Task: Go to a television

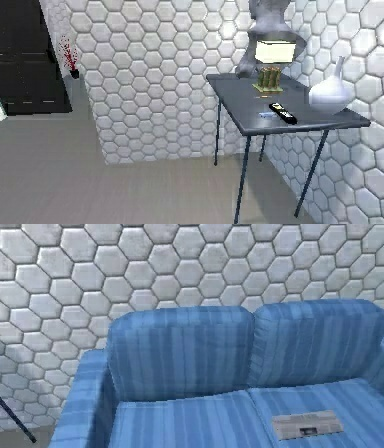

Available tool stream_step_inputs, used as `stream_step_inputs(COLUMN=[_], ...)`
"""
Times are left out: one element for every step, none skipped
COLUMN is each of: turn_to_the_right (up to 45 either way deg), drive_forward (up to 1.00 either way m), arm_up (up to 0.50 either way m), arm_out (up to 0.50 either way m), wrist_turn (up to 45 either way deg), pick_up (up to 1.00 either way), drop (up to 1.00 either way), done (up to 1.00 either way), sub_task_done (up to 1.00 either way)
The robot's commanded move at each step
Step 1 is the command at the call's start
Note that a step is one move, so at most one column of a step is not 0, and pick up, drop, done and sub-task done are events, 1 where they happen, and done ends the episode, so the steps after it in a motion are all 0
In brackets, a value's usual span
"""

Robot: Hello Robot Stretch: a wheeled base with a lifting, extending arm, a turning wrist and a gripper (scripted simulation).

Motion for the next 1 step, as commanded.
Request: stream_step_inputs(turn_to_the_right=[33.0], drive_forward=[0.00], arm_up=[0.00], arm_out=[0.00], wrist_turn=[0.0], pick_up=[0.00], drop=[0.00], done=[0.00], sub_task_done=[0.00])
